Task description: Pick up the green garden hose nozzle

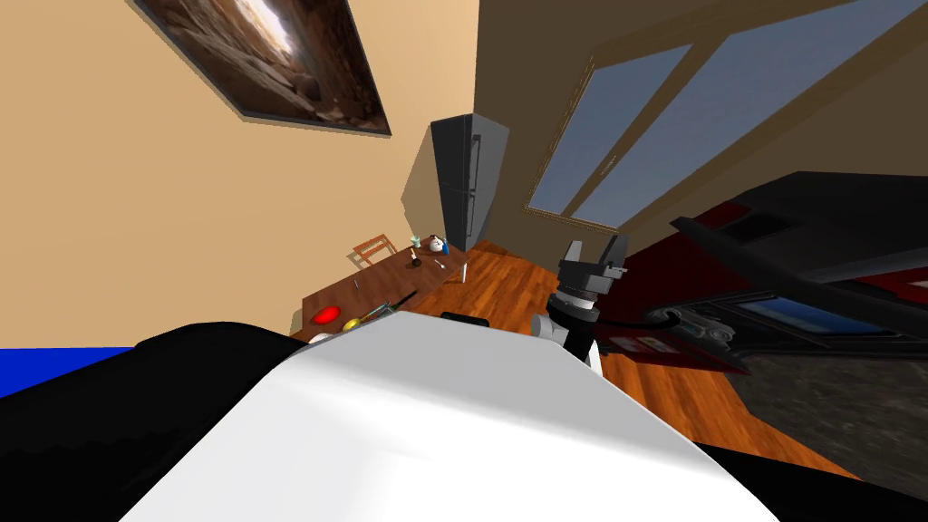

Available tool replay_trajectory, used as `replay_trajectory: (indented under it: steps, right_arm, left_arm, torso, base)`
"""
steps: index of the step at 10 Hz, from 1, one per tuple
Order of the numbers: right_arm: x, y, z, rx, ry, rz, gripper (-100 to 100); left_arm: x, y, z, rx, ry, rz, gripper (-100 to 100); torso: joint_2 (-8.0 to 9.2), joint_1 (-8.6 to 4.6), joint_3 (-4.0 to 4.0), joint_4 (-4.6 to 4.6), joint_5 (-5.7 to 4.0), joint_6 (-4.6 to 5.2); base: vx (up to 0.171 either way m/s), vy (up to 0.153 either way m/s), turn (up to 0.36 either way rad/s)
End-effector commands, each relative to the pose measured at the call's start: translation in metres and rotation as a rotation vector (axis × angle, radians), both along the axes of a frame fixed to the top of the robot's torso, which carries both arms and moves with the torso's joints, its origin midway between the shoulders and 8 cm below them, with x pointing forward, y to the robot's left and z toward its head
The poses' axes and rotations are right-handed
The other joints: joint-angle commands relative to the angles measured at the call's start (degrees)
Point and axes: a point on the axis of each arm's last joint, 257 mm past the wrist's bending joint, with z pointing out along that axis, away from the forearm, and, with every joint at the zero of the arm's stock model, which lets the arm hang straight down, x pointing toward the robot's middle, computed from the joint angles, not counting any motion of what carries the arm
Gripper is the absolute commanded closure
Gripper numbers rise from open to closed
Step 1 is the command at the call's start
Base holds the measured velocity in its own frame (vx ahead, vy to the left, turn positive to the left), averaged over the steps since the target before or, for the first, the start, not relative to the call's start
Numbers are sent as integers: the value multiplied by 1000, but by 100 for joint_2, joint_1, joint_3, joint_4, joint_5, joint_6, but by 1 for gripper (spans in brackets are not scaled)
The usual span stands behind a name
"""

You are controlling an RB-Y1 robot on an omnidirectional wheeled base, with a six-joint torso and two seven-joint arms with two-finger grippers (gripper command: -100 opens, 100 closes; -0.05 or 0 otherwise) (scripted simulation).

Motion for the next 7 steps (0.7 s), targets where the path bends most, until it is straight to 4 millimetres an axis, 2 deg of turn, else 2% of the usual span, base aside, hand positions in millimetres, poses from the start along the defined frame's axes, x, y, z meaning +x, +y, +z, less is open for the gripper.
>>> replay_trajectory:
  steps: [1,2,3,4,7]
  right_arm:
    - [0,0,0,0,0,0,0]
    - [0,0,0,0,0,0,0]
    - [0,0,0,0,0,0,0]
    - [0,0,0,0,0,0,0]
    - [0,0,0,0,0,0,0]
  left_arm:
    - [-16,3,-12,-20,32,31,-100]
    - [-16,3,-12,-20,32,31,-100]
    - [-28,8,-21,-44,60,69,-100]
    - [-32,8,-24,-45,68,72,-100]
    - [-75,17,-54,-111,159,187,-100]
  torso:
    - [0,0,0,0,0,0]
    - [8,-2,4,1,0,-4]
    - [21,-10,11,3,-2,-4]
    - [19,-10,11,4,-2,-1]
    - [1,3,0,0,0,-1]
  base:
    - [70,32,-47]
    - [30,7,27]
    - [46,8,-123]
    - [53,17,-77]
    - [101,44,-162]
